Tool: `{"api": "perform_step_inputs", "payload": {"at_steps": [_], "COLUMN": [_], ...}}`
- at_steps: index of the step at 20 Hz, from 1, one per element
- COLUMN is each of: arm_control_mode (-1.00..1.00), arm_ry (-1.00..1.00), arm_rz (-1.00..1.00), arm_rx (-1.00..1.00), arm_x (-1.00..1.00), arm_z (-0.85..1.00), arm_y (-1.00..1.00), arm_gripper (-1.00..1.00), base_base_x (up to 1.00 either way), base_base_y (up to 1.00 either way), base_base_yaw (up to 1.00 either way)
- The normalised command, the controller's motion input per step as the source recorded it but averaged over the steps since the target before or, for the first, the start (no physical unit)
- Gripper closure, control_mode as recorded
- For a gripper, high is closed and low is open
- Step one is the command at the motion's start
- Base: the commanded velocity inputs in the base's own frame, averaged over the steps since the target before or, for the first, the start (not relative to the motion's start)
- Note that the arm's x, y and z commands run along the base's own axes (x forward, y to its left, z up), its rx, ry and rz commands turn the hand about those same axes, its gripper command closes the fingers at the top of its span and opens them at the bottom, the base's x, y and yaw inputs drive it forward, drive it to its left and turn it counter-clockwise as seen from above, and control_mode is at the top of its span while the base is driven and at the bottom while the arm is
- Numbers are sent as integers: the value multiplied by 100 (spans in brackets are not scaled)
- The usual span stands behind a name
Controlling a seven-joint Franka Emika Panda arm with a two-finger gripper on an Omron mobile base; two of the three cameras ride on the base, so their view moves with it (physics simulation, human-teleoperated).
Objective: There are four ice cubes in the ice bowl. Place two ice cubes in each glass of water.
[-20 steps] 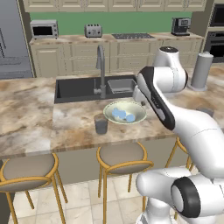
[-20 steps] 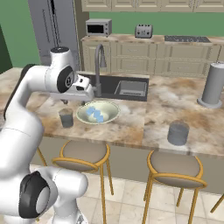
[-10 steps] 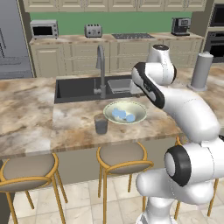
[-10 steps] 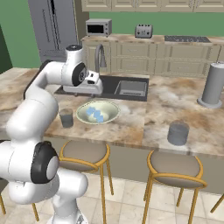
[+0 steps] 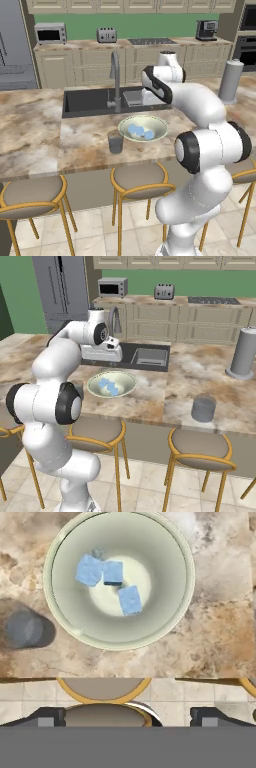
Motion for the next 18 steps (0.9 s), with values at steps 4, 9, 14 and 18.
{"api": "perform_step_inputs", "payload": {"at_steps": [4, 9, 14, 18], "arm_control_mode": [-100, -100, -100, -100], "arm_ry": [12, 9, 11, 3], "arm_rz": [-2, -1, -1, 0], "arm_rx": [2, 3, 0, 0], "arm_x": [11, -2, 4, 19], "arm_z": [-67, -96, -57, -50], "arm_y": [0, -6, 0, 0], "arm_gripper": [-100, -100, -100, -100], "base_base_x": [0, 0, 0, 0], "base_base_y": [0, 0, 0, 0], "base_base_yaw": [0, 0, 0, 0]}}
